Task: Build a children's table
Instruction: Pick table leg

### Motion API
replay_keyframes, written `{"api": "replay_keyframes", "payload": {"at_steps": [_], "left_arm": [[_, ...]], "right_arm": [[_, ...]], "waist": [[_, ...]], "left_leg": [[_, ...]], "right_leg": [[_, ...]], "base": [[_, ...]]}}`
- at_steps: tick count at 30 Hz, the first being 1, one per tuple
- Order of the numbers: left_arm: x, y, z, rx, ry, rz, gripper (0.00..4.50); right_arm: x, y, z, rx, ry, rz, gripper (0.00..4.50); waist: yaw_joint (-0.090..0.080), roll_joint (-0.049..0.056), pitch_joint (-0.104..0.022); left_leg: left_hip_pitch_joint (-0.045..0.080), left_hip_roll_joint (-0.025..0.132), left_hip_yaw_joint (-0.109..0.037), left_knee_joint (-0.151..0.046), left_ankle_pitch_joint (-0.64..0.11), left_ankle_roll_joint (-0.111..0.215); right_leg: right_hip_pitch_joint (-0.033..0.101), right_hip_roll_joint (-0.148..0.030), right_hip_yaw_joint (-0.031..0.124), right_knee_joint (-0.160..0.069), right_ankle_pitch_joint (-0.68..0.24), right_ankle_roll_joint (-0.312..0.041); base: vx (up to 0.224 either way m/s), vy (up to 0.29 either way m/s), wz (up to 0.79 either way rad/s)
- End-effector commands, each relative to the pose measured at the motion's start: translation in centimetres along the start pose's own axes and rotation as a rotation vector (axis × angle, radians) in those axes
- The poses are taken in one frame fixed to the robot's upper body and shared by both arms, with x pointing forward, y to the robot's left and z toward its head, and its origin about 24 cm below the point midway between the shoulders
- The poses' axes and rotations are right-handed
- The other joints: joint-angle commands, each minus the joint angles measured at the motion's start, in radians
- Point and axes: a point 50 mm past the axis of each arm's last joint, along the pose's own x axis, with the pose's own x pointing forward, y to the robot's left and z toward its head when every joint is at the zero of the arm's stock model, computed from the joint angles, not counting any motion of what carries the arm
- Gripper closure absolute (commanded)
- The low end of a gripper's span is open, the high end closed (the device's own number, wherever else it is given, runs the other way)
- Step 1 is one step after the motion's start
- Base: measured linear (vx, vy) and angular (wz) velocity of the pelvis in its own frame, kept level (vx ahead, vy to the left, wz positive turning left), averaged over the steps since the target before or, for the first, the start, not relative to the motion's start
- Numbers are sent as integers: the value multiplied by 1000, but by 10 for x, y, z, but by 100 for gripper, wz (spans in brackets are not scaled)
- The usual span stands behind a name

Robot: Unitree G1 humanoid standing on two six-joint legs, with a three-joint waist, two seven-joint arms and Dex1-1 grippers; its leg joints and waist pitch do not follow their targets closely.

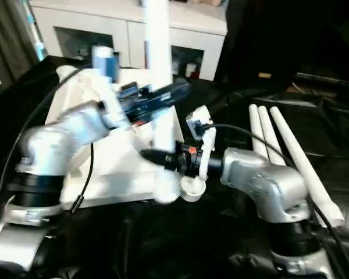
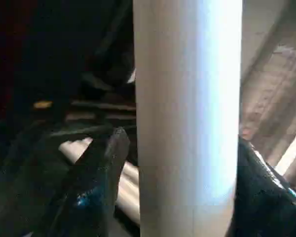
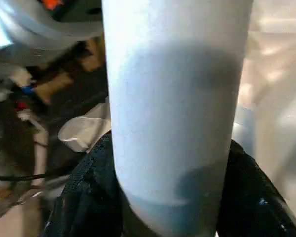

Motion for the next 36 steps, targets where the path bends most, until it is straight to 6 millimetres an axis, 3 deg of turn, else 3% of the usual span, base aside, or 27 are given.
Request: {"api": "replay_keyframes", "payload": {"at_steps": [1, 4, 9, 12, 14, 18, 24, 28, 36], "left_arm": [[5, 2, 2, 14, 18, 97, 186], [8, 2, 0, 11, 3, 181, 194], [12, -3, 3, 34, -45, 181, 236], [12, -6, 4, 37, -36, 156, 264], [12, -9, 4, 41, -14, 118, 266], [12, -12, 7, 39, -6, 66, 273], [14, -21, 11, 58, 17, -48, 273], [16, -24, 13, 60, 16, -74, 273], [17, -29, 16, 36, -6, -110, 273]], "right_arm": [[-2, -1, 13, -45, -51, -21, 262], [-1, -1, 13, -46, -60, -37, 263], [3, -4, 18, -73, -96, -58, 263], [3, -2, 20, -49, -112, -18, 193], [0, 0, 20, -29, -100, 18, 193], [-9, 3, 17, -45, -14, 103, 149], [-23, 0, 18, -16, 49, 176, 148], [-23, 0, 14, -20, 85, 184, 148], [-18, -3, 6, -21, 114, 162, 148]], "waist": [[1, -2, -80], [3, -3, -80], [1, -6, -77], [0, -7, -77], [2, -6, -76], [7, -2, -78], [7, -6, -76], [6, -7, -75], [4, -9, -78]], "left_leg": [[6, 58, -20, -72, -28, 3], [5, 57, -19, -70, -21, 19], [6, 57, -19, -71, -45, 22], [7, 58, -20, -72, -47, 23], [6, 57, -18, -71, -44, 29], [9, 57, -17, -69, -31, 39], [6, 56, -17, -69, -49, 40], [5, 57, -18, -70, -50, 37], [5, 57, -18, -68, -35, 44]], "right_leg": [[61, -84, 53, -71, 0, -221], [62, -86, 54, -71, 16, -232], [58, -86, 53, -79, -51, -217], [57, -85, 53, -78, -57, -213], [56, -84, 53, -77, -48, -213], [56, -81, 53, -74, -8, -222], [58, -85, 52, -78, -43, -229], [58, -85, 52, -80, -70, -225], [58, -85, 51, -76, -37, -238]], "base": [[0, 0, 0], [0, 0, 0], [0, 0, 0], [0, 0, 0], [0, 0, 0], [0, 0, 0], [0, 0, 0], [0, 0, 0], [0, 0, 0]]}}
